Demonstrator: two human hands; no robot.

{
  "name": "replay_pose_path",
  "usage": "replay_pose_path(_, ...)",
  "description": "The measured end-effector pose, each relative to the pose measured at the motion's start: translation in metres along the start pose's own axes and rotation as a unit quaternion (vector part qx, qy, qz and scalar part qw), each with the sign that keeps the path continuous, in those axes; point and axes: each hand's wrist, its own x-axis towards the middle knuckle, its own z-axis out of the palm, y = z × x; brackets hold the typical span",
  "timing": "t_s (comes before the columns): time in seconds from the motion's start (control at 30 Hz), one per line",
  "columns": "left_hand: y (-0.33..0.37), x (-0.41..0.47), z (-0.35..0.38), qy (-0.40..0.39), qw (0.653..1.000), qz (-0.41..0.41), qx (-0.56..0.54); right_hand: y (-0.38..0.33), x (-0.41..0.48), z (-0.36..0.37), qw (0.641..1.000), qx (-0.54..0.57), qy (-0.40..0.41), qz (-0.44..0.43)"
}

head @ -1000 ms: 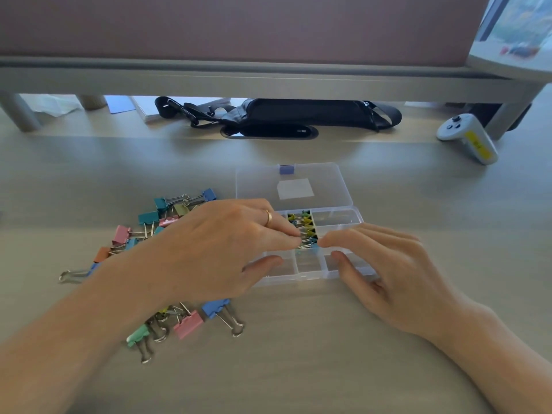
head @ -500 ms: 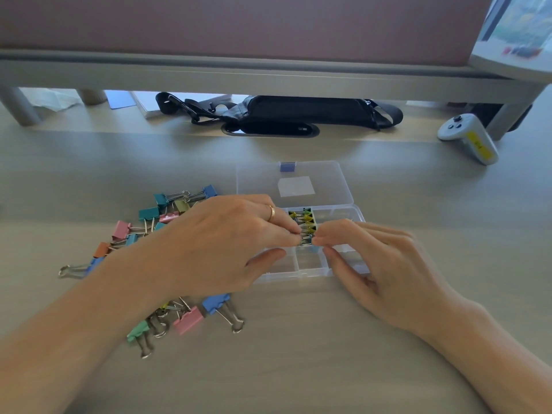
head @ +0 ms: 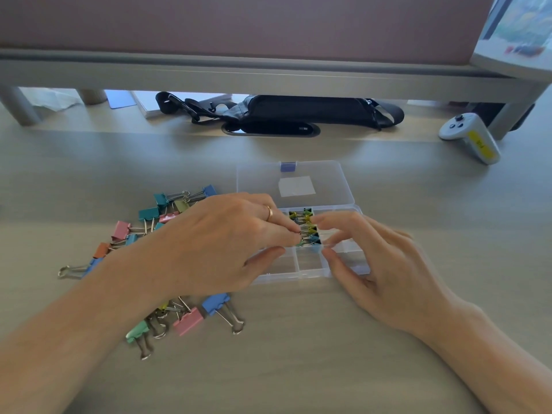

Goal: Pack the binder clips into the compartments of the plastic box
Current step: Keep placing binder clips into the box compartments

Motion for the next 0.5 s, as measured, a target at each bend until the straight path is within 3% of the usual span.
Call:
replay_pose_path(0.37, 0.0015, 0.0007, -0.003, 0.003, 1.0, -0.004, -0.011, 0.0042, -0.002, 0.0038, 0.999, -0.019, -0.028, -0.023)
replay_pose_path(0.5, -0.0059, -0.0031, -0.004, 0.004, 0.997, -0.057, -0.06, -0.0005, -0.0009, 0.0057, 0.999, -0.026, -0.034, -0.02)
